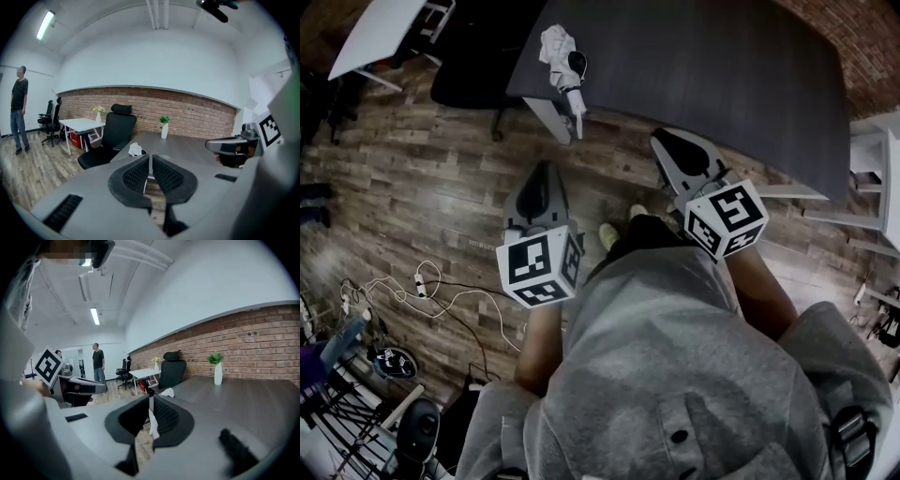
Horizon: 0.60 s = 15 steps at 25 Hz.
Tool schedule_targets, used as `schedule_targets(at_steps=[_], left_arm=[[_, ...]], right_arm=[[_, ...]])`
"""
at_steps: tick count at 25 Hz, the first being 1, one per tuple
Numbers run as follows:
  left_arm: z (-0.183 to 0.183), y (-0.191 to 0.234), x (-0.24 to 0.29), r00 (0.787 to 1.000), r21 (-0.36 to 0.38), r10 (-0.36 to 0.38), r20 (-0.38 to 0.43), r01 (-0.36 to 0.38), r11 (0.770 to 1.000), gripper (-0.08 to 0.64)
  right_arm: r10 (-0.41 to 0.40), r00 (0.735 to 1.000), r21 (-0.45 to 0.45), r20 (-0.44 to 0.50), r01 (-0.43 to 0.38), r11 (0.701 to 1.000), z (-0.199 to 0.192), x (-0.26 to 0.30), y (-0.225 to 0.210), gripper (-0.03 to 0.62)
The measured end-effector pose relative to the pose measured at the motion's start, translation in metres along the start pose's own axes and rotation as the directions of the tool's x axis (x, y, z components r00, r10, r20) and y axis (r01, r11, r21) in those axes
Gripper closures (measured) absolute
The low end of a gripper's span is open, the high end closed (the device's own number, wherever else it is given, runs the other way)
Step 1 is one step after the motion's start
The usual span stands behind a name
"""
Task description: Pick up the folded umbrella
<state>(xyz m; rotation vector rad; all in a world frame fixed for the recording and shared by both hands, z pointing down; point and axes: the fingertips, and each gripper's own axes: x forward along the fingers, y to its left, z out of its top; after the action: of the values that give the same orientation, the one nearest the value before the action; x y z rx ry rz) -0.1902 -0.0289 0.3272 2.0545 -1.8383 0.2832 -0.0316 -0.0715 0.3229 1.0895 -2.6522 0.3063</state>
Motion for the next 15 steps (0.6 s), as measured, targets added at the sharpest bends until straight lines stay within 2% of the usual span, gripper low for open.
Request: schedule_targets(at_steps=[5, 15], left_arm=[[0.009, 0.001, 0.019, 1.000, 0.016, 0.013, -0.012, -0.013, 1.000, 0.526], [0.032, 0.009, 0.087, 0.999, -0.003, 0.031, -0.024, -0.031, 1.000, 0.525]], right_arm=[[0.001, 1.000, -0.007, -0.001, -0.001, 1.000, 0.009, 0.011, -0.015, 0.551], [0.024, 1.000, 0.007, 0.003, -0.024, 1.000, 0.027, 0.059, -0.066, 0.551]])
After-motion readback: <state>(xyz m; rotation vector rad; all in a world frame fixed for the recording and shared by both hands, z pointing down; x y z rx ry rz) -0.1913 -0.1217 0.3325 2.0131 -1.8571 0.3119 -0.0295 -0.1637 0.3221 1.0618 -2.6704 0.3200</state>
